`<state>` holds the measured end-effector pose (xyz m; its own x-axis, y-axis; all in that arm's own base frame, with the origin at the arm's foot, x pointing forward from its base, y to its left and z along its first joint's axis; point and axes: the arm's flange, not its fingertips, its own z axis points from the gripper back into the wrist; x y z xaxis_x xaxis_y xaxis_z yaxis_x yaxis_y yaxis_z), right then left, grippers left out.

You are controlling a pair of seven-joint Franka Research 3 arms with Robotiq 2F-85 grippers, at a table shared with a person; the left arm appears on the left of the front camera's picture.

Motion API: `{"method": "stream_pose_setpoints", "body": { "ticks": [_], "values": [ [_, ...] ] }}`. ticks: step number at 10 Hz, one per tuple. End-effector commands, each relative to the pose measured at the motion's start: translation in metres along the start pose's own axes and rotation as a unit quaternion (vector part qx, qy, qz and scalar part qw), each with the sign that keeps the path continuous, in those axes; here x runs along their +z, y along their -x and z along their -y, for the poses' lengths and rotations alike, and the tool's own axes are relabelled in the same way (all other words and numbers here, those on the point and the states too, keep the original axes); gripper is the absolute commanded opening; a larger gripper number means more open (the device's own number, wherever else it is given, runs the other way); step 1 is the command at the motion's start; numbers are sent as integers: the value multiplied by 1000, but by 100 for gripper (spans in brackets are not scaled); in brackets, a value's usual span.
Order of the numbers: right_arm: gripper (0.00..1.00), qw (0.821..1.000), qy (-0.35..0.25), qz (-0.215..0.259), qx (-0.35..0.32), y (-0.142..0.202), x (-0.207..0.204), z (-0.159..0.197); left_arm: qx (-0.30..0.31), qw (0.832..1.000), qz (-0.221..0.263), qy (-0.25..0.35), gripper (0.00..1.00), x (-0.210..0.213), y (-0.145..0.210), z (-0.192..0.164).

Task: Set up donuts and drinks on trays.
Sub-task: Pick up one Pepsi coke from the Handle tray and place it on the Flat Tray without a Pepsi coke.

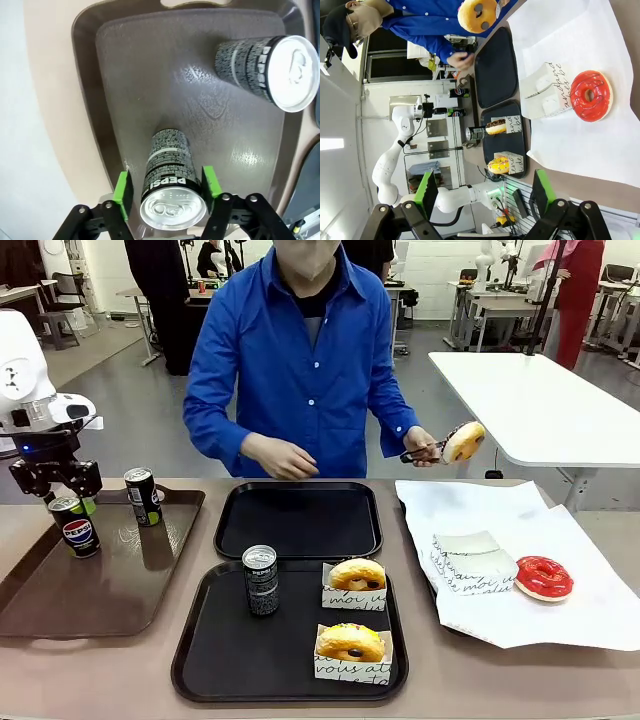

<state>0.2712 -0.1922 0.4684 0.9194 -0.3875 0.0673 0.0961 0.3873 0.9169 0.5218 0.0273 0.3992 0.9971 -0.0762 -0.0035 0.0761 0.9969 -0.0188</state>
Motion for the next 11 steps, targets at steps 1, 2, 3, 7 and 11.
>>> {"method": "stream_pose_setpoints", "body": {
  "ticks": [1, 2, 3, 7, 11],
  "values": [
    [100, 1000, -7, 2, 1, 0, 0, -1, -12, 1000, 5, 17, 0, -1, 5, -4],
    [100, 1000, -7, 2, 1, 0, 0, -1, -17, 1000, -2, 19, 0, 0, 4, -3],
    [100, 1000, -7, 2, 1, 0, 0, -1, -18, 1000, -11, 17, 18, 1, 4, -4],
    [100, 1000, -7, 2, 1, 0, 0, -1, -12, 1000, -13, 11, 0, 2, 5, -4],
    [100, 1000, -7, 2, 1, 0, 0, -1, -20, 999, -26, -13, 45, 3, 7, -2]
  ]
}}
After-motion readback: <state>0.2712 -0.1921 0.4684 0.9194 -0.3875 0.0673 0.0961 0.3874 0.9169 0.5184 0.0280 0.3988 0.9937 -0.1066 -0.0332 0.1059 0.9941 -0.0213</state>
